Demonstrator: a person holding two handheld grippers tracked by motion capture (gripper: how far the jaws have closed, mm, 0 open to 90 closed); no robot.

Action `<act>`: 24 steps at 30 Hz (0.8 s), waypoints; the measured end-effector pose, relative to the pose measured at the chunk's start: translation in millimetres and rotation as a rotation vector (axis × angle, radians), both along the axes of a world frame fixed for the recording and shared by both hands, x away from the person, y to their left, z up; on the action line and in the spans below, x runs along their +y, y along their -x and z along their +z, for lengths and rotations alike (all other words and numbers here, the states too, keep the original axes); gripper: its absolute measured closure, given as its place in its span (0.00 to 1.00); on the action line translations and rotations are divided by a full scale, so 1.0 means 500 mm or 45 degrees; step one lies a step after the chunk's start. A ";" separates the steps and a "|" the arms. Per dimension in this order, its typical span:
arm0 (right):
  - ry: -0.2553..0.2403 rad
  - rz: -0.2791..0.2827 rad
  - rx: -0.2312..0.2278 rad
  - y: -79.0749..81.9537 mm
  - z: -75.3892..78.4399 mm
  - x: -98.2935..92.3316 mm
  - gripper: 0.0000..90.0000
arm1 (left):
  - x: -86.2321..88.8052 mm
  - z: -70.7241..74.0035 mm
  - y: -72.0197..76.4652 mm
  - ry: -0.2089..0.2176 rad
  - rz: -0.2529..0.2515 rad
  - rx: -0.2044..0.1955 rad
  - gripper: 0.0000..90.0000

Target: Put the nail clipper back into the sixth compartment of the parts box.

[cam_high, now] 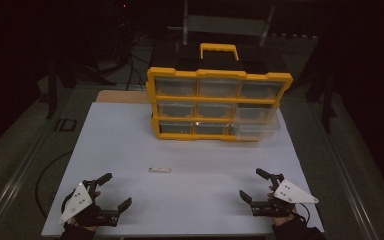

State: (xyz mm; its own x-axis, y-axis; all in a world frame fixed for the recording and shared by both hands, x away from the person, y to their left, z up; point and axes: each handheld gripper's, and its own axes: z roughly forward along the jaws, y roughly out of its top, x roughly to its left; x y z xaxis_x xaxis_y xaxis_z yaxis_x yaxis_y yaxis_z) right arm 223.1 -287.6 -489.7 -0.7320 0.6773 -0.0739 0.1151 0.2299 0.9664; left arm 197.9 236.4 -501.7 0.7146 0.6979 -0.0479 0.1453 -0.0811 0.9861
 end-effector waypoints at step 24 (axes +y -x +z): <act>0.004 0.033 -0.010 0.005 0.009 0.009 0.11 | 0.002 0.147 -0.059 -0.029 -0.143 -0.016 0.00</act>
State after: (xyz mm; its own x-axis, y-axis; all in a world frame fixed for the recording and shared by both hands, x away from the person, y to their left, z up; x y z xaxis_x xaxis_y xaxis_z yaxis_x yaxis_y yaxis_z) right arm 220.5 -283.2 -485.1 -0.7487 0.6578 -0.0822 0.1014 0.2361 0.9664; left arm 227.2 237.2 -428.2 0.7888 0.6142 -0.0237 0.1218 -0.1184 0.9855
